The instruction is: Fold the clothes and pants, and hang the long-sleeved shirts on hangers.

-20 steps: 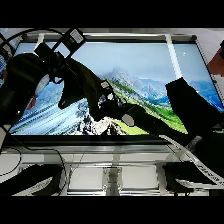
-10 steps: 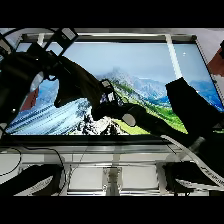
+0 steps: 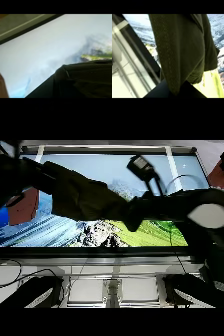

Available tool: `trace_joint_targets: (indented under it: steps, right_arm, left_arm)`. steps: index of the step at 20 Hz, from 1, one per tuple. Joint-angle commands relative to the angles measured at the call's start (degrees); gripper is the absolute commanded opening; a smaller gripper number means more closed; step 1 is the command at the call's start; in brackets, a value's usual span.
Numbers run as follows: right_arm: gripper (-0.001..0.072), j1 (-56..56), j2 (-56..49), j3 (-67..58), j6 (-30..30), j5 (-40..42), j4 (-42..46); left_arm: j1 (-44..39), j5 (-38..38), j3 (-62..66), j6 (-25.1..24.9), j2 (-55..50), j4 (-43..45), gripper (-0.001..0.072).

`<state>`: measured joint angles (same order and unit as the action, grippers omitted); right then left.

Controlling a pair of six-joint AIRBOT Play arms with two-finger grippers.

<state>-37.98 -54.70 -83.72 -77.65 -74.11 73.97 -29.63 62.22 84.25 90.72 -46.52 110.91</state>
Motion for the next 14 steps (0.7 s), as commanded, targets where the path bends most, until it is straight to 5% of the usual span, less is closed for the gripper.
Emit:
trace_joint_targets:
  steps: [1, 6, 14]
  right_arm:
    - [0.002, 0.96, 2.14, -10.82, 4.57, -21.24, -1.77]
    - [0.002, 0.96, 2.03, -14.32, 11.78, -31.26, 9.03]
    - [0.0019, 0.96, 2.14, -18.14, 9.51, -31.32, -3.39]
  left_arm:
    - [-0.59, -0.04, 1.18, 8.57, 7.08, -5.09, 0.0032]
    - [-0.59, 1.97, 6.34, 9.18, 9.6, -6.03, 0.0032]
    - [-0.61, 19.28, 6.67, 12.22, 8.68, -12.66, 0.0031]
